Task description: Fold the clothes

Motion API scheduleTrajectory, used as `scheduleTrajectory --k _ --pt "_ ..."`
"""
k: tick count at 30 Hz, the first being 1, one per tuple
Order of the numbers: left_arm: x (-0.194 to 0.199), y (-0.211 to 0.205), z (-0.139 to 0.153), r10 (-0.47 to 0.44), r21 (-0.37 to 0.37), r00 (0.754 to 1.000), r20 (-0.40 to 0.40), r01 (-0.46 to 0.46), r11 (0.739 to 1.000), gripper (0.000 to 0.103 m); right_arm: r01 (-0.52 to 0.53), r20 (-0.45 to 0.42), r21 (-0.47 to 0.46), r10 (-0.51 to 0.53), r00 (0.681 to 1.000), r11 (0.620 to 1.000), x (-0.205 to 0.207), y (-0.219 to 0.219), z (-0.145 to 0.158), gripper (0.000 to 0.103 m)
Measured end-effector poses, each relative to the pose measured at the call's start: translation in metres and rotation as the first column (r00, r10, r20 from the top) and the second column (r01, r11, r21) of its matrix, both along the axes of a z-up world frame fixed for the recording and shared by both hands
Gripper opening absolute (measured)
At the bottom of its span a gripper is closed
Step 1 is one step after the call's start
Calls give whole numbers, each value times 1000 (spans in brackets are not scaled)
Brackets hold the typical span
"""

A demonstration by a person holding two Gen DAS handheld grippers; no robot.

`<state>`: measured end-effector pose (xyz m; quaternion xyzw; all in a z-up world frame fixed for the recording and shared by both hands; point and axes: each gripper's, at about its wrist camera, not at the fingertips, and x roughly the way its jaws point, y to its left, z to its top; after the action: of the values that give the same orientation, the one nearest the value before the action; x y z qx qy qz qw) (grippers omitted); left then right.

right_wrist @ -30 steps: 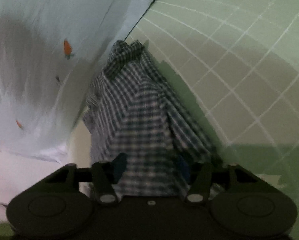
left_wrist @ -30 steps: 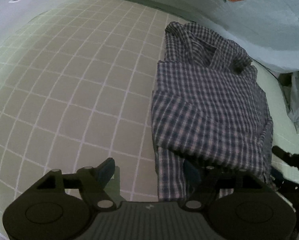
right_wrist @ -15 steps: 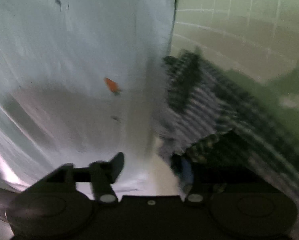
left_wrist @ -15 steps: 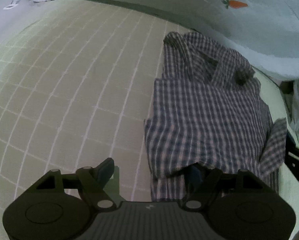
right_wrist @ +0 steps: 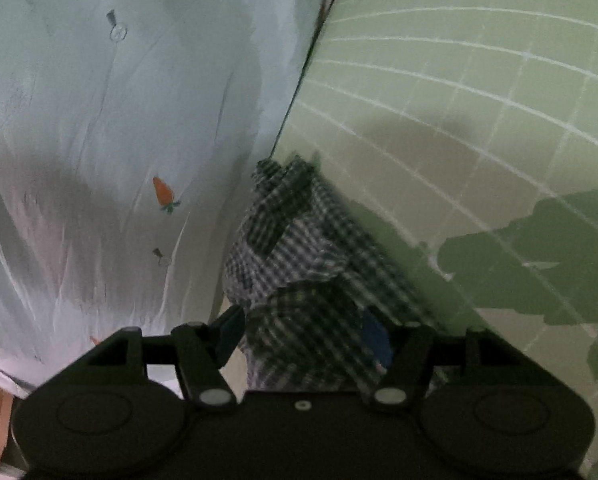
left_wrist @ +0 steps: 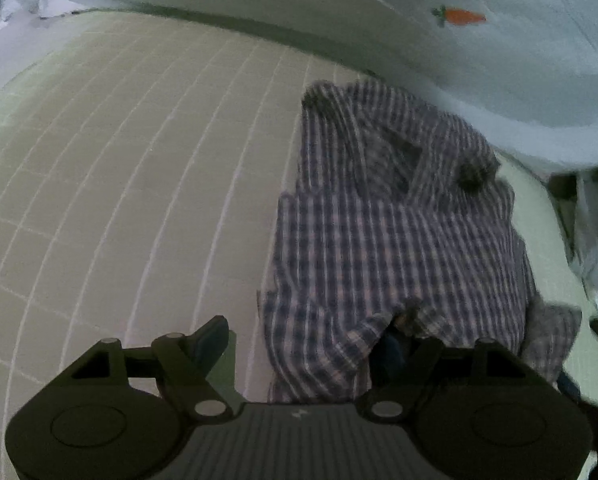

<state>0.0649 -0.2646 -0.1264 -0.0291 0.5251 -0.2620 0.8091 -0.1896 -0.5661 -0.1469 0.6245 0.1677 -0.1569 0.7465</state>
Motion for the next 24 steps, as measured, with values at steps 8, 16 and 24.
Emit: scheduleTrajectory --k 8,16,24 --pt "16 29 12 202 -75 979 40 -199 977 76 -49 -156 -174 22 988 984 -8 -2 8 69" --pt "10 46 5 192 -77 981 -1 -192 978 76 -316 -370 -375 172 913 871 30 10 14 69" --pt "3 45 -2 164 -80 986 -36 -167 983 71 -443 -363 -399 306 880 802 91 -10 12 25"
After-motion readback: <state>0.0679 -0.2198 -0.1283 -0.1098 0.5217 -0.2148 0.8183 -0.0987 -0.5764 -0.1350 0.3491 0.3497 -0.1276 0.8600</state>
